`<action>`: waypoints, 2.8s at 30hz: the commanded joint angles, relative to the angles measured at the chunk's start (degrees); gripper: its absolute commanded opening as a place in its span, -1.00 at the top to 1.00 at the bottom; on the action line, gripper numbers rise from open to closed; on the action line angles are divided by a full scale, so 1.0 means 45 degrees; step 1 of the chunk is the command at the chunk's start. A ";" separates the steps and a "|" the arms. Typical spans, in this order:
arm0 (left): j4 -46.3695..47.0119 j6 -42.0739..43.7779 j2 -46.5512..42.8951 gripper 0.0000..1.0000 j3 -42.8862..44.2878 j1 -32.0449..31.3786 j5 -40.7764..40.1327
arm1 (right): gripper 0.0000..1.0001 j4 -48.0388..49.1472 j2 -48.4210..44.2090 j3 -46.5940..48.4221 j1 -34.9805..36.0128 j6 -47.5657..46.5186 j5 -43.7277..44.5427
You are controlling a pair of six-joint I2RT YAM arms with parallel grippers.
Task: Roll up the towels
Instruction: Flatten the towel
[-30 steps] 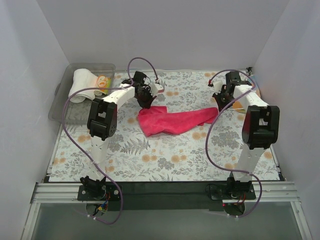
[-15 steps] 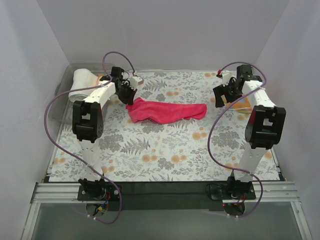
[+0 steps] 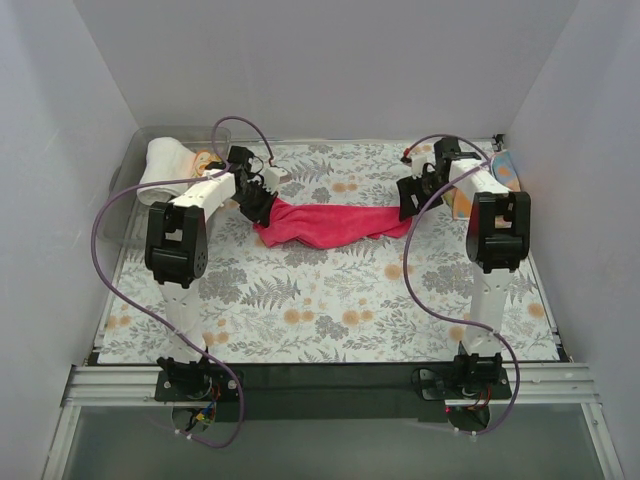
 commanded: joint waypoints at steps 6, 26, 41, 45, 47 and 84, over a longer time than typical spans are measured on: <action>-0.0217 -0.0312 -0.0861 1.00 0.0570 0.0135 -0.0091 | 0.97 -0.0106 0.0577 -0.0259 0.0152 0.0313 -0.1314; -0.0920 0.1501 -0.3319 1.00 0.0129 0.2205 0.2193 | 0.97 -0.1357 -0.7935 -0.5212 -0.2582 -0.7042 -0.1435; -0.2934 0.5705 -0.6860 -0.17 -0.5506 0.2284 0.1880 | -0.77 -0.1823 -1.1927 -0.9723 -0.2426 -0.9715 0.0017; -0.2075 0.4320 -0.5396 -0.11 -0.4119 0.2284 0.1940 | -0.26 -0.2273 -1.0151 -0.7845 -0.1627 -0.7255 -0.1214; -0.1568 0.3304 -0.4442 -0.04 -0.3338 0.2284 0.1785 | -0.15 -0.2216 -0.9213 -0.7430 -0.0788 -0.6547 -0.1587; -0.0999 0.1484 -0.4552 -0.11 -0.3549 0.2284 0.0748 | 0.40 0.0616 -0.6026 -0.7506 0.5543 0.0391 0.2065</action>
